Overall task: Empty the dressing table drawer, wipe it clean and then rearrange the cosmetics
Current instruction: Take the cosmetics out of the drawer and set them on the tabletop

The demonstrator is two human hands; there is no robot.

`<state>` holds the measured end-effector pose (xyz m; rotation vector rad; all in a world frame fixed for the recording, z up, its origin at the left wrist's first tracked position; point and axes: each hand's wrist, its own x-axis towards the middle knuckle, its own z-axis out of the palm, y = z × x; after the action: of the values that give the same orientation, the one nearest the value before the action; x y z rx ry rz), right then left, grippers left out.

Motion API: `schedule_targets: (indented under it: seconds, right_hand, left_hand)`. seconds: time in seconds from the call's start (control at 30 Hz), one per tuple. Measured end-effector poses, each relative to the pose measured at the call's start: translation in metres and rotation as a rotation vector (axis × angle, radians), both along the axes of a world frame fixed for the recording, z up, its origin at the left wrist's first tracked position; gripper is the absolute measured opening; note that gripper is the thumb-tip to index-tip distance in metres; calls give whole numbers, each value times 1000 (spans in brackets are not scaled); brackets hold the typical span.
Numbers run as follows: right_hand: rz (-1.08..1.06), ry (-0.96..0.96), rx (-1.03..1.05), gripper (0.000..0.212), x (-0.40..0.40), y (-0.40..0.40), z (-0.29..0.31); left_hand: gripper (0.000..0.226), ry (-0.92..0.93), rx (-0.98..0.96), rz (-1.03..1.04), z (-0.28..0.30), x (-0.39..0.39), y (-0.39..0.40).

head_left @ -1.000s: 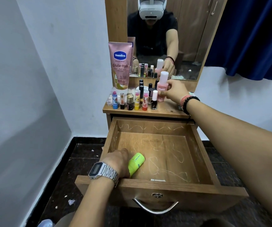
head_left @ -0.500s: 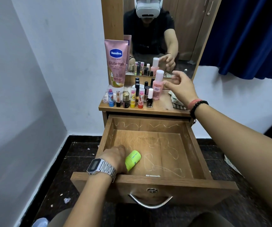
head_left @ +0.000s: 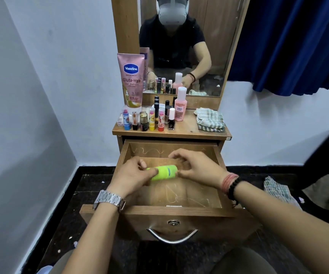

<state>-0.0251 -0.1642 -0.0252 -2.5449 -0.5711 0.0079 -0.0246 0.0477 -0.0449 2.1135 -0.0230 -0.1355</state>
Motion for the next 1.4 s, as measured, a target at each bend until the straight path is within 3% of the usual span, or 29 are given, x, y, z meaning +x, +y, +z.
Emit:
schedule_targets:
  seconds: [0.07, 0.2, 0.27, 0.37, 0.5, 0.57, 1.0, 1.4]
  right_hand:
    - [22, -8, -17, 48, 0, 3, -3]
    - [10, -99, -101, 46, -1, 9, -10]
    - [-26, -170, -87, 45, -1, 8, -9]
    - [-139, -237, 87, 44, 6, -4, 2]
    - [-321, -132, 470, 37, 24, -20, 24]
    - [-367, -131, 562, 37, 37, -23, 33]
    - [-568, -231, 267, 48, 112, -20, 36]
    - [-556, -196, 203, 40, 114, -18, 36]
  left_hand:
    - [31, -22, -128, -27, 3, -1, -1]
    - [29, -228, -117, -35, 9, -4, -7]
    - [27, -233, -236, -21, 12, -6, -9]
    - [26, -187, -437, 19, 16, -6, -11]
    - [14, -231, -389, 64, 18, -5, -7]
    - [7, -239, -362, 52, 17, -6, -7]
    - [6, -249, -277, 73, 10, -1, 0]
    - [8, -285, -154, 26, 6, -1, -1]
